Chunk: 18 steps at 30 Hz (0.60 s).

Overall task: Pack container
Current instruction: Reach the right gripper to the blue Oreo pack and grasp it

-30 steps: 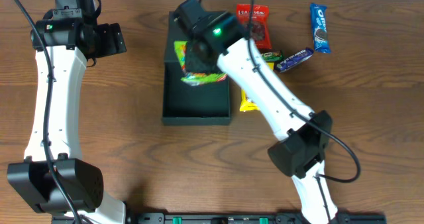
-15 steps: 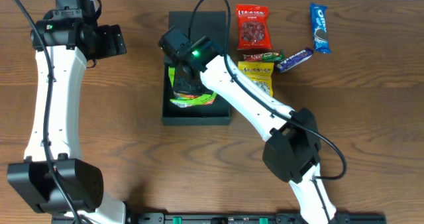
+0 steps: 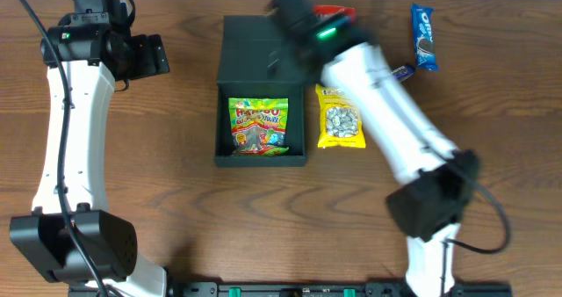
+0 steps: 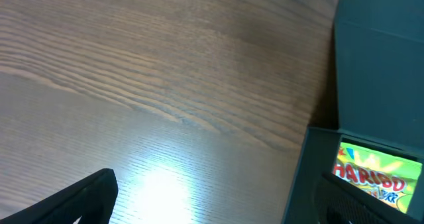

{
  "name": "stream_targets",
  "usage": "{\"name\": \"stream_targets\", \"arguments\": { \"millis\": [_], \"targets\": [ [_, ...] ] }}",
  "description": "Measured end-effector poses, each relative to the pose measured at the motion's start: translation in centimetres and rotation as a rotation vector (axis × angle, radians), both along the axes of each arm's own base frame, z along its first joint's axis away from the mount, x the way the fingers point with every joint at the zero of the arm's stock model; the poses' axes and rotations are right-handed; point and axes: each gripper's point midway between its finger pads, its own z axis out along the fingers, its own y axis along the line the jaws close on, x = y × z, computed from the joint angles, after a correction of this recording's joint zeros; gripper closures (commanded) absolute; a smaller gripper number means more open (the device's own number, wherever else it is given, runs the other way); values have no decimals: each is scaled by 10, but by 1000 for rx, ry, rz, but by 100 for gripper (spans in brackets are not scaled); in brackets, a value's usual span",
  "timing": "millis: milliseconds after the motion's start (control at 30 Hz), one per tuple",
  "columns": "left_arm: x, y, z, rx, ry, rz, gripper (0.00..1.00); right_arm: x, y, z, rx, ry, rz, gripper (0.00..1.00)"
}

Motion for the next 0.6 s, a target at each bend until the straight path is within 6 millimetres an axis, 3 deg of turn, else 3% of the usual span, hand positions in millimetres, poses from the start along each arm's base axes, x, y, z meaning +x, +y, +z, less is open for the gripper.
{"name": "stream_targets", "arguments": {
  "millis": [133,233,467,600],
  "targets": [
    [0,-3,0,-17,0,-10,5,53,-114,14,-48,-94,-194,1],
    [0,-4,0,-20,0,-12,5,85,-176,13,-135,-161,-178,1],
    [0,-4,0,-22,0,-13,5,141,-255,-10,-259,-272,-138,1],
    [0,-8,0,-40,-1,-22,5,157,-283,-66,-280,-209,-43,1]
  ]
}}
